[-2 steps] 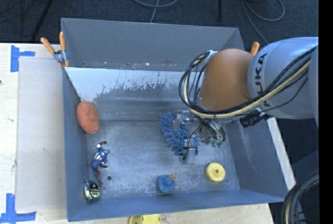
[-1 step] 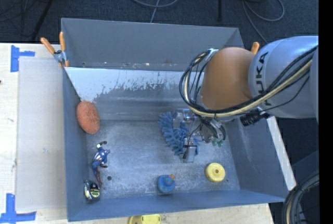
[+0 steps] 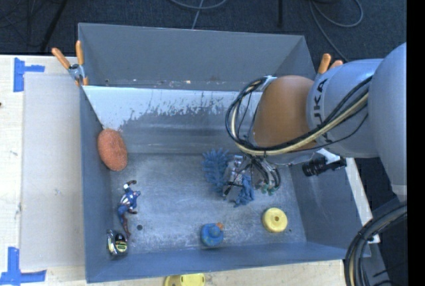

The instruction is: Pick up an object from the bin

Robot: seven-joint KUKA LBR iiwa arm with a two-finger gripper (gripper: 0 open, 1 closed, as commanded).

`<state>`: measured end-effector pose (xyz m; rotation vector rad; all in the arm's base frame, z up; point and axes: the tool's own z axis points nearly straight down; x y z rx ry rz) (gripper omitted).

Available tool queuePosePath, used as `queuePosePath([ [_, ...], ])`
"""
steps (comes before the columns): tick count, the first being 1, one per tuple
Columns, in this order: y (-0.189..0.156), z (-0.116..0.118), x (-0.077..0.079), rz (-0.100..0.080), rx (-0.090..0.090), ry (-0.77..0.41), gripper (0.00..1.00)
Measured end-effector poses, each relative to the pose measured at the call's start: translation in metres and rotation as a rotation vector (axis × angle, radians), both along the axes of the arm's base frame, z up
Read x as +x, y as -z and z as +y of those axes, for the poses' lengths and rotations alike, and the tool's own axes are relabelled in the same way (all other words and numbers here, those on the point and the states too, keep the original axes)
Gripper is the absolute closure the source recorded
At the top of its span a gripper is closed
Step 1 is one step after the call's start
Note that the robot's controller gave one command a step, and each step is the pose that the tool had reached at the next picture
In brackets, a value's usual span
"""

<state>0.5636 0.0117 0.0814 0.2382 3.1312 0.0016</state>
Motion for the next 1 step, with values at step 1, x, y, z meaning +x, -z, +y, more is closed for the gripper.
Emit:
queuePosePath([
  [1,0.0000,0.0000,0.0000,0.000,0.000,0.000,1.00],
])
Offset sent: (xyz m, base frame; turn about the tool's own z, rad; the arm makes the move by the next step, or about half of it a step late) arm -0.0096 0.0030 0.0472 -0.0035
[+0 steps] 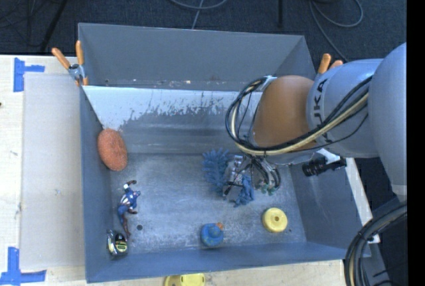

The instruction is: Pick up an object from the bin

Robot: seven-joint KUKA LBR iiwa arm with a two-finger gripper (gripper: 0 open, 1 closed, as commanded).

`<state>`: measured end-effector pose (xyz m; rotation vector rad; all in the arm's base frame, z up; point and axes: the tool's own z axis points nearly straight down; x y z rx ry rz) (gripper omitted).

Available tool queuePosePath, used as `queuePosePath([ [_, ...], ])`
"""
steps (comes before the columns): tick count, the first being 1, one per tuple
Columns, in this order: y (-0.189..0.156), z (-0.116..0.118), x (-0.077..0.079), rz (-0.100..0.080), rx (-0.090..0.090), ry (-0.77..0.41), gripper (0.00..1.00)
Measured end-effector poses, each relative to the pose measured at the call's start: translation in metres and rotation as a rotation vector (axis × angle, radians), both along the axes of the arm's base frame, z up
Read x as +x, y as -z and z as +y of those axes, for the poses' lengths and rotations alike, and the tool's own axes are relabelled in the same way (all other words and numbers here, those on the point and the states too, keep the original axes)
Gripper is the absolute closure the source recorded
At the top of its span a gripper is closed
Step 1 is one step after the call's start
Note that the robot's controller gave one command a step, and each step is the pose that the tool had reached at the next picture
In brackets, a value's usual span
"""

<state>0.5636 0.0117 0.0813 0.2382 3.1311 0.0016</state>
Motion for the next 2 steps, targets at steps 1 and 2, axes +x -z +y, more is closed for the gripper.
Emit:
queuePosePath([
  [1,-0.022,0.001,-0.007,0.006,0.000,-0.003,1.00],
  [2,-0.049,-0.001,0.003,0.002,-0.001,-0.026,1.00],
])
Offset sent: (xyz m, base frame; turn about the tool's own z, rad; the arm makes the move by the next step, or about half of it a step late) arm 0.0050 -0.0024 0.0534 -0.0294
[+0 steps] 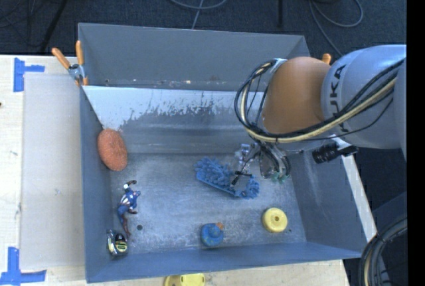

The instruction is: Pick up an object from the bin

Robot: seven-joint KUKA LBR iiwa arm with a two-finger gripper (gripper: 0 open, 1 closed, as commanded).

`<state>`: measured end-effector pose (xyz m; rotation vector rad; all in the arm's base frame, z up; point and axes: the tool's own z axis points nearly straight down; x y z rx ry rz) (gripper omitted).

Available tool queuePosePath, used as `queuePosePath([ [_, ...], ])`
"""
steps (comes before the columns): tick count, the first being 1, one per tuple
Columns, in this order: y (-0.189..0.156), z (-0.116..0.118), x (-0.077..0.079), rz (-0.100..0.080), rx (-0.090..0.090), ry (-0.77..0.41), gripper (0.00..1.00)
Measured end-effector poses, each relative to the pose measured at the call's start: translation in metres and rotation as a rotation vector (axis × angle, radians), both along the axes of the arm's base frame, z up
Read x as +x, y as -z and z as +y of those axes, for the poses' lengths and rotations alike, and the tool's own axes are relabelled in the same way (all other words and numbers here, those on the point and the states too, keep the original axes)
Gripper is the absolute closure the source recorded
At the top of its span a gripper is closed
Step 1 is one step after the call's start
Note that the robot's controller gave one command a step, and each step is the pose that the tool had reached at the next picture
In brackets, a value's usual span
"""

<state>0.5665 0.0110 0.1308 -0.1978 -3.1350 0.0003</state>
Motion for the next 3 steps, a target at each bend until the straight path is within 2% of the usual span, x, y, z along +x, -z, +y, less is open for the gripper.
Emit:
queuePosePath([
  [1,0.018,0.003,0.003,-0.008,0.000,0.000,1.00],
  [2,0.005,0.012,0.001,0.014,0.000,0.010,1.00],
  [3,-0.060,0.014,0.000,0.004,0.000,-0.004,1.00],
])
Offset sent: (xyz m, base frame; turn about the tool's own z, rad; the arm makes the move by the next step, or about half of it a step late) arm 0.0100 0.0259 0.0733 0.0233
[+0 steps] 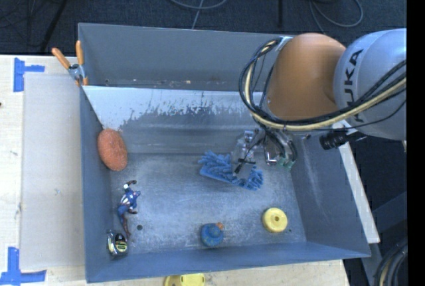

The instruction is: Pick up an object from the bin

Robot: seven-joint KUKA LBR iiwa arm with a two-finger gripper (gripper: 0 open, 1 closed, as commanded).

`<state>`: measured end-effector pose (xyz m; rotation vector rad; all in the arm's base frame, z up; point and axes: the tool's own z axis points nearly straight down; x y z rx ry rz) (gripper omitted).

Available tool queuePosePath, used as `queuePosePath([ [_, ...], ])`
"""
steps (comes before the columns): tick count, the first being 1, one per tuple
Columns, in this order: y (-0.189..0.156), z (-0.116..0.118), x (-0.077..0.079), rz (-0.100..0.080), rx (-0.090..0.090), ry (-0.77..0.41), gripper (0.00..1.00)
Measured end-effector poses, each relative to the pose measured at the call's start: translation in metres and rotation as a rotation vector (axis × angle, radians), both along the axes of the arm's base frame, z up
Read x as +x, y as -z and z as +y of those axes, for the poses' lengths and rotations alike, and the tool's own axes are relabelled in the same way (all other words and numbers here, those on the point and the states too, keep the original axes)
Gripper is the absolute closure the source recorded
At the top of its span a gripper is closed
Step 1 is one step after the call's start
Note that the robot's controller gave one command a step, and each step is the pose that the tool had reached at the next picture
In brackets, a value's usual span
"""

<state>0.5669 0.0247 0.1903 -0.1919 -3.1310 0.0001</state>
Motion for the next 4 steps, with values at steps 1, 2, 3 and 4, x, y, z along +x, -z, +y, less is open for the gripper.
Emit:
queuePosePath([
  [1,-0.058,-0.012,-0.014,0.000,0.000,0.010,1.00],
  [2,-0.088,-0.006,0.008,-0.008,-0.001,0.001,1.00],
  [3,-0.070,-0.006,0.005,-0.007,0.000,-0.007,1.00],
  [4,-0.057,-0.013,-0.001,-0.003,0.000,0.103,1.00],
])
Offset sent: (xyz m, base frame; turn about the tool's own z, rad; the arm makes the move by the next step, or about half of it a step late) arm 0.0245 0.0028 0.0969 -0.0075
